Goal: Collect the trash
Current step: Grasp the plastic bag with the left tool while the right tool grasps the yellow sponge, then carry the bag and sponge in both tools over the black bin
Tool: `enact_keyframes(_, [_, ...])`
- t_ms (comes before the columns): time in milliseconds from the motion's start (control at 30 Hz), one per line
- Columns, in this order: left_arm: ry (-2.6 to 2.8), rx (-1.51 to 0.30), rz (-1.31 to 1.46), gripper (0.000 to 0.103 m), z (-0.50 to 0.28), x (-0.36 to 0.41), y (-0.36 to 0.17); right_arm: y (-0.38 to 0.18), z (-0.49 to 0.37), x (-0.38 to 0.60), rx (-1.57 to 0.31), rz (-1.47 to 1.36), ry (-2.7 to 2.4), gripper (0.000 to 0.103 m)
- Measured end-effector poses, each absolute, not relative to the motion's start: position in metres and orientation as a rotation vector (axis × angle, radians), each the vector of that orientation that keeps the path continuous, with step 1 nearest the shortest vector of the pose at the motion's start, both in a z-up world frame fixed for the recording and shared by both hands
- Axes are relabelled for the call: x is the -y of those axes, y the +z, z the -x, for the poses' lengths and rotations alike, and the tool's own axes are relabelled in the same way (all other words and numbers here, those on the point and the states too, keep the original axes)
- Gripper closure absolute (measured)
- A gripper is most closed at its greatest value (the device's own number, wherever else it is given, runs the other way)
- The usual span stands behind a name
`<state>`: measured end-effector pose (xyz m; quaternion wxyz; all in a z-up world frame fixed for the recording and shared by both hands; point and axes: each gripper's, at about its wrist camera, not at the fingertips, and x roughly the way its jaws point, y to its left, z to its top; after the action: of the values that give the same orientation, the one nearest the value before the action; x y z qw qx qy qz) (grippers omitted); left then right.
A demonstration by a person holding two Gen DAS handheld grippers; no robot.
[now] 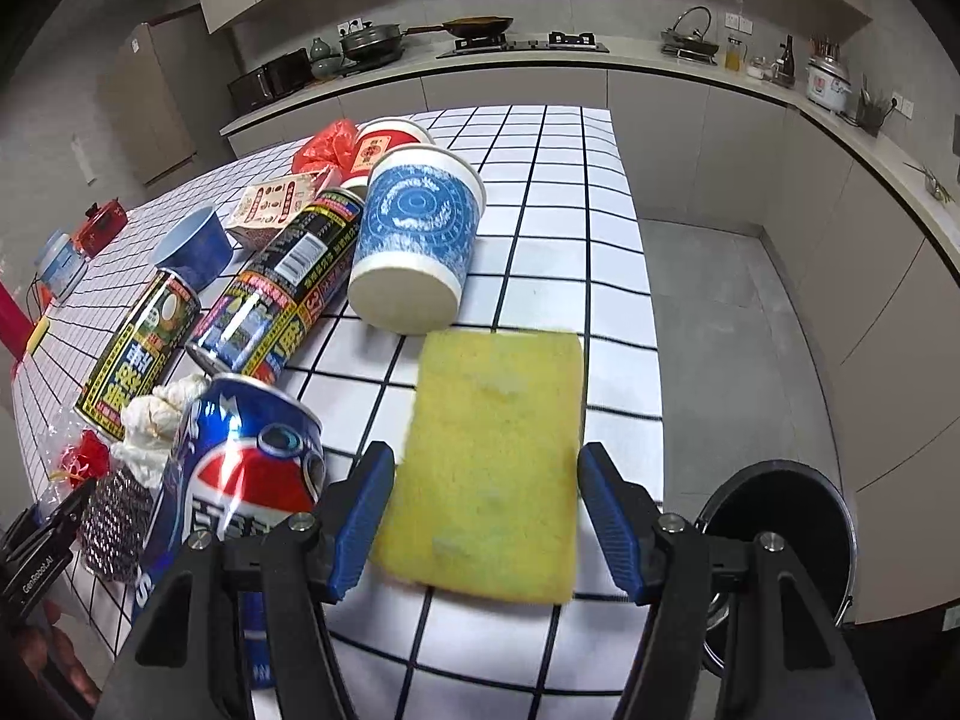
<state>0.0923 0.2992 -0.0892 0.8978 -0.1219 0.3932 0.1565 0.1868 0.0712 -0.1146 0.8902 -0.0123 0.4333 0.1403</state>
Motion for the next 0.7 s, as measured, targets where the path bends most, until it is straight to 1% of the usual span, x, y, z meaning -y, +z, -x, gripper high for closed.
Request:
enact_keyframes(200, [0.319,-0.821,0.245,0.04,-0.097,-0.3,-0.092,-0.126,-0.197,-0.078,-0.943,0.052,0.284,0.037])
enact_keyframes(267, [0.315,-0.809,0.243,0.041,-0.095,-0.299,-0.092,-0.128,-0.195,-0.077,-0.941,0.053,0.293,0.048])
enact_keyframes(367, [0.308,-0.798,0.245,0.041,-0.091,-0.297,-0.089,-0.126,-0.192,-0.075,-0.936,0.051,0.313,0.055])
enact_keyframes(700, [0.297,-0.734,0.23,0.041,-0.076,-0.269,-0.058,-0.097,-0.167,-0.046,-0.884,0.011,0.32,0.056])
